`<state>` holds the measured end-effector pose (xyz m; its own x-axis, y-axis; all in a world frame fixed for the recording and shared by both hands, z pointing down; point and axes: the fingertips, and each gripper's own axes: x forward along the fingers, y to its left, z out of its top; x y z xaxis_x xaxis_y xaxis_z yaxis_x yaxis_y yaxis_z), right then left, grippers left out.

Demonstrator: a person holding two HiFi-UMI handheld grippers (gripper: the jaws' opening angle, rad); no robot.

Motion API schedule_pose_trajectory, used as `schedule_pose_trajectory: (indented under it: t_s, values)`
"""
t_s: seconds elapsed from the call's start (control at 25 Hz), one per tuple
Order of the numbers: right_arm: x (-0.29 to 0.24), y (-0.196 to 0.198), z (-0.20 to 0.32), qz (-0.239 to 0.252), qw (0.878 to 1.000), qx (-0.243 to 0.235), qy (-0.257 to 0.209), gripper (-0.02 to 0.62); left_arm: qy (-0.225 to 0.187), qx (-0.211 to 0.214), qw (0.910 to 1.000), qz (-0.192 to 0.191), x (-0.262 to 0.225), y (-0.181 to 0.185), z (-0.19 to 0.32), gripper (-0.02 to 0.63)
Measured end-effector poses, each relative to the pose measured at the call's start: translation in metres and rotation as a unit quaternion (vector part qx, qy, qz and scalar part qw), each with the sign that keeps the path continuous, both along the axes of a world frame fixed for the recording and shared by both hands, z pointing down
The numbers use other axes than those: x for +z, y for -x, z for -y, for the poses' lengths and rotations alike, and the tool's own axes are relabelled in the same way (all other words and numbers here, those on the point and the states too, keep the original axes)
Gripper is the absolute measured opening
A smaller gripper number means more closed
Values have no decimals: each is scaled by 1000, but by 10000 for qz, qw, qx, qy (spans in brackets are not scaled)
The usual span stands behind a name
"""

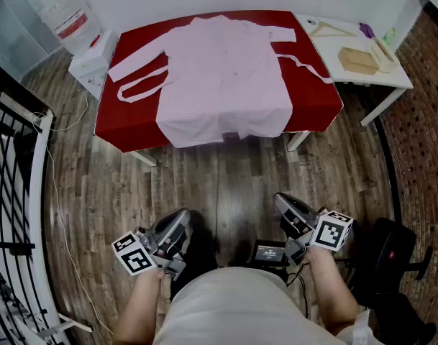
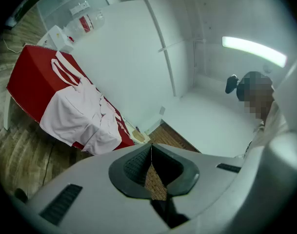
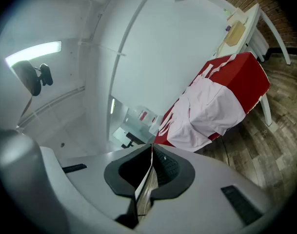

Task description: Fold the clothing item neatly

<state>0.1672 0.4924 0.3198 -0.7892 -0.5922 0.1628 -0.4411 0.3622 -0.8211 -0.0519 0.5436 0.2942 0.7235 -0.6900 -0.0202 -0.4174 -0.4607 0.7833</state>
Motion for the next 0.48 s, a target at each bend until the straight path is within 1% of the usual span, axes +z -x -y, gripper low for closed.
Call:
schedule_pose_trajectory:
  t_s: [0.24,0.48]
  values:
    - [3,31,51,-108,9998,141,-90,15,-179,162,9997,74,5,28,54,6]
    - [-1,64,102,-327,9986,380,-140,15,-362,486,9981,123,1,67,119,7]
